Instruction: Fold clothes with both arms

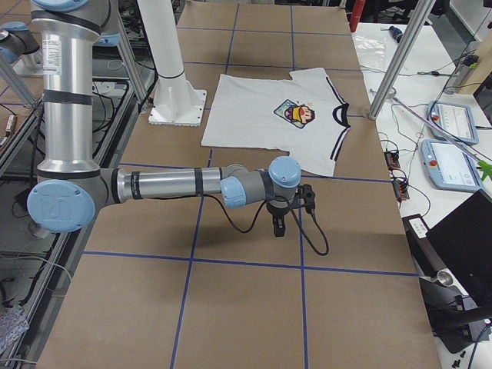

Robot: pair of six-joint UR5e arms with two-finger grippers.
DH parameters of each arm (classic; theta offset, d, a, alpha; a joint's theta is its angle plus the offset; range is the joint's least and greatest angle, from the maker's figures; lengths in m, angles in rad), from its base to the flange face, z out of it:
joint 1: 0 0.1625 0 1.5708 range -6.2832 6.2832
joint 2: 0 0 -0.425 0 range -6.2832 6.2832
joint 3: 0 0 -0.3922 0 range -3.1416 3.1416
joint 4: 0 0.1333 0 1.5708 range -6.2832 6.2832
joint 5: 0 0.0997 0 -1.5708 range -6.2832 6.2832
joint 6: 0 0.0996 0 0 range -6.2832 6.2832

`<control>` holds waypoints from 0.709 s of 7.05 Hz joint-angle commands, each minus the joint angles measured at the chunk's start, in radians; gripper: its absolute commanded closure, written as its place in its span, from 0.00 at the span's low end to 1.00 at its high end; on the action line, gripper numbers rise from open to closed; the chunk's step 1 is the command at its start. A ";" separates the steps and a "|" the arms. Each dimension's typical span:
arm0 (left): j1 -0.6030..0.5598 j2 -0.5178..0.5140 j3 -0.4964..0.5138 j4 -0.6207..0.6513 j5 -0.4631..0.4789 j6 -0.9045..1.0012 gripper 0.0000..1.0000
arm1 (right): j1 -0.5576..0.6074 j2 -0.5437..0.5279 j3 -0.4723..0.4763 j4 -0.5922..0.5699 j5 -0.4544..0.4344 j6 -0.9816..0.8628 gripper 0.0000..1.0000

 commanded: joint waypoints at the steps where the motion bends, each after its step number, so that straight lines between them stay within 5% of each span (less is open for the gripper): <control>1: 0.003 0.005 0.005 -0.007 -0.001 0.006 0.00 | -0.080 0.157 -0.067 0.047 -0.010 0.116 0.00; 3: 0.004 0.003 0.000 -0.008 -0.004 0.008 0.00 | -0.191 0.337 -0.137 0.050 -0.119 0.333 0.00; 5: 0.004 0.003 -0.003 -0.056 -0.055 0.008 0.00 | -0.316 0.432 -0.212 0.184 -0.375 0.633 0.00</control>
